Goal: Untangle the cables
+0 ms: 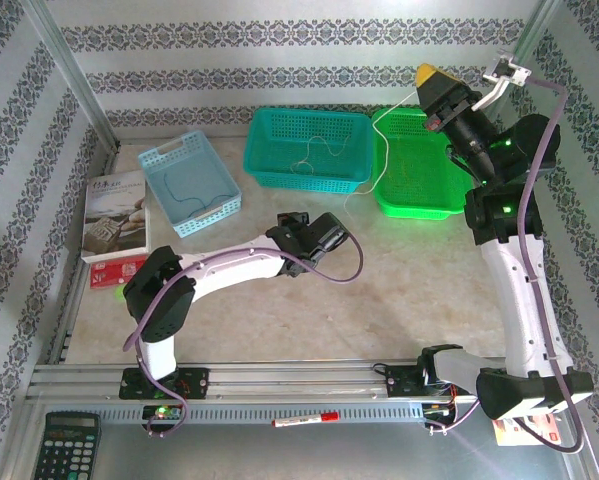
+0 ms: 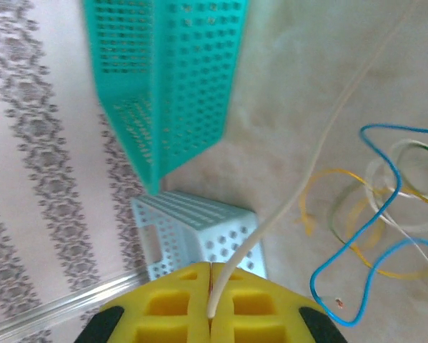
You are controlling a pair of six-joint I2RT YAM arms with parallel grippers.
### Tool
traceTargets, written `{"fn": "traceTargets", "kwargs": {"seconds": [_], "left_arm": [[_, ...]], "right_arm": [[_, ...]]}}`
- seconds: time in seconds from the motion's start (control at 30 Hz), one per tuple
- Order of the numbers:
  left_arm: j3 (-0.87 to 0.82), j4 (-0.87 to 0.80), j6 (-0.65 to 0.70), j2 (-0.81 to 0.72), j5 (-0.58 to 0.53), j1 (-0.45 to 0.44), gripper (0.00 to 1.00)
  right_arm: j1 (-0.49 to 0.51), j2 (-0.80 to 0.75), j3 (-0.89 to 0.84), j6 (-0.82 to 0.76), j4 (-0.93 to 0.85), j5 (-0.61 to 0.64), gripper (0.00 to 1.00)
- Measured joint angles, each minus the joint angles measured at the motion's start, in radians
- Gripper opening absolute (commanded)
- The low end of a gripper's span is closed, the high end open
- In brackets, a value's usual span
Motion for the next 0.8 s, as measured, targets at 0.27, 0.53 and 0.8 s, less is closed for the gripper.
{"fn": "traceTargets", "kwargs": {"seconds": [0.27,0.53,0.8], "left_arm": [[-0.202,0.724,0.451,0.018,-0.121,-0.003,0.0],[-0.33,1.049,0.816,0.167,-0.101,-0.031,0.0],[-0.098,0.534,0.359,-0.029,0.01,-0.034,0.0]], "right_arm": [[0.0,0.0,0.0,0.002,0.0,0.0,0.0],[0.0,0.0,-0.01,0.002,0.004,0.0,0.0],[0.0,0.0,-0.01,0.002,0.005,0.0,0.0]]}}
